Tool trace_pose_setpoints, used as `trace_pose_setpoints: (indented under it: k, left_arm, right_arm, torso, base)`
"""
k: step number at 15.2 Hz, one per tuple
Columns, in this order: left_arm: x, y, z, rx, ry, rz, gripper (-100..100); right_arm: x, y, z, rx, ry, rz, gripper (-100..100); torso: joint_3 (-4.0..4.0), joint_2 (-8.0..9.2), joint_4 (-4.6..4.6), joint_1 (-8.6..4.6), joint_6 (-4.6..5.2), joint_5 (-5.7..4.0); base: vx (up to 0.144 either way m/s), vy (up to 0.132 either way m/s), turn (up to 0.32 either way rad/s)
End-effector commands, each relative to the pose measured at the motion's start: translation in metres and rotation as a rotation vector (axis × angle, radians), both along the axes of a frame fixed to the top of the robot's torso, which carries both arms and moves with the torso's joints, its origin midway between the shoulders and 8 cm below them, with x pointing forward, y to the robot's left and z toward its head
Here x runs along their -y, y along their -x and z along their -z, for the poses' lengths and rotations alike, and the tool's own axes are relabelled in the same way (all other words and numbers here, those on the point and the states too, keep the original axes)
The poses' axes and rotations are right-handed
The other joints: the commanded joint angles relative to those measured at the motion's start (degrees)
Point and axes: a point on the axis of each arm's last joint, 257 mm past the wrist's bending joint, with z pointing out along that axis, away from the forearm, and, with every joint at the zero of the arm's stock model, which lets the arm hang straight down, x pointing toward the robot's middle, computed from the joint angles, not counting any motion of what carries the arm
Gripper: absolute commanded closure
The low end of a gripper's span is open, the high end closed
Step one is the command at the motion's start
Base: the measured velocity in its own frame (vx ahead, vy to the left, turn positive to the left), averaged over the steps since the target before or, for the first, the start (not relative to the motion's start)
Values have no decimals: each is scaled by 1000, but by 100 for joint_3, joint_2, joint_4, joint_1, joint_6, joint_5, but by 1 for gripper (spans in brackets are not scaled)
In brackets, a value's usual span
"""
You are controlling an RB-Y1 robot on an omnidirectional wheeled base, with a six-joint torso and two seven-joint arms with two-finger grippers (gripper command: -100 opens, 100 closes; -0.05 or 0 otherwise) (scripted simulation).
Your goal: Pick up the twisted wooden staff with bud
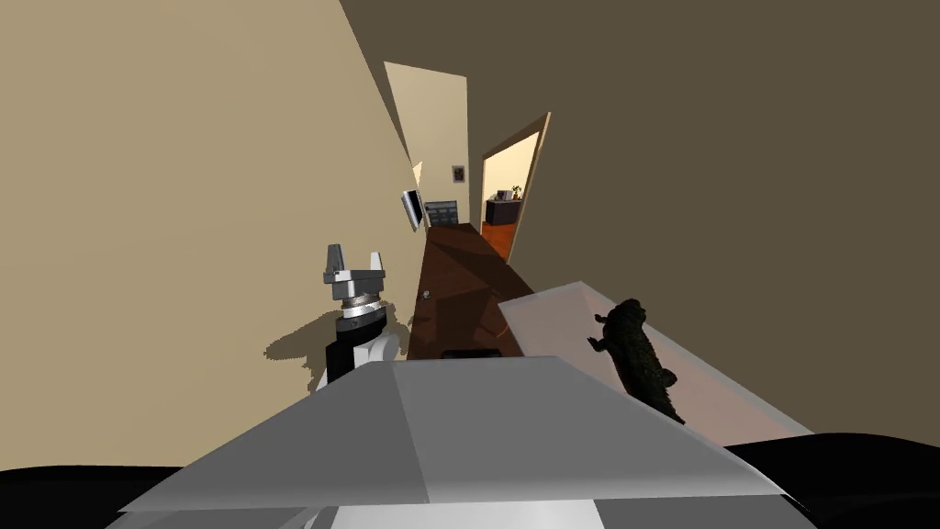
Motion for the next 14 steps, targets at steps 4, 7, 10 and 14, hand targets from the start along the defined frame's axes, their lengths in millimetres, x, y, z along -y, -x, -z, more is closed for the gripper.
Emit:
trace_pose_setpoints:
  k: [4,7,10,14]
  left_arm:
    - [0,0,0,0,0,0,0]
    - [0,0,0,0,0,0,0]
    - [0,0,0,0,0,0,0]
    - [0,0,0,0,0,0,0]
  right_arm:
    - [33,55,27,-100,138,-89,-100]
    - [47,78,36,-139,190,-126,-100]
    - [74,120,49,-212,283,-200,-100]
    - [98,158,57,-276,360,-271,-100]
  torso:
    - [-4,-8,-1,-2,-2,0]
    - [0,0,-1,3,1,1]
    - [-4,-8,-1,0,-3,2]
    - [-3,-7,-1,4,-3,1]
  base:
    - [70,-29,197]
    - [47,-20,121]
    - [73,-29,246]
    - [59,-26,148]
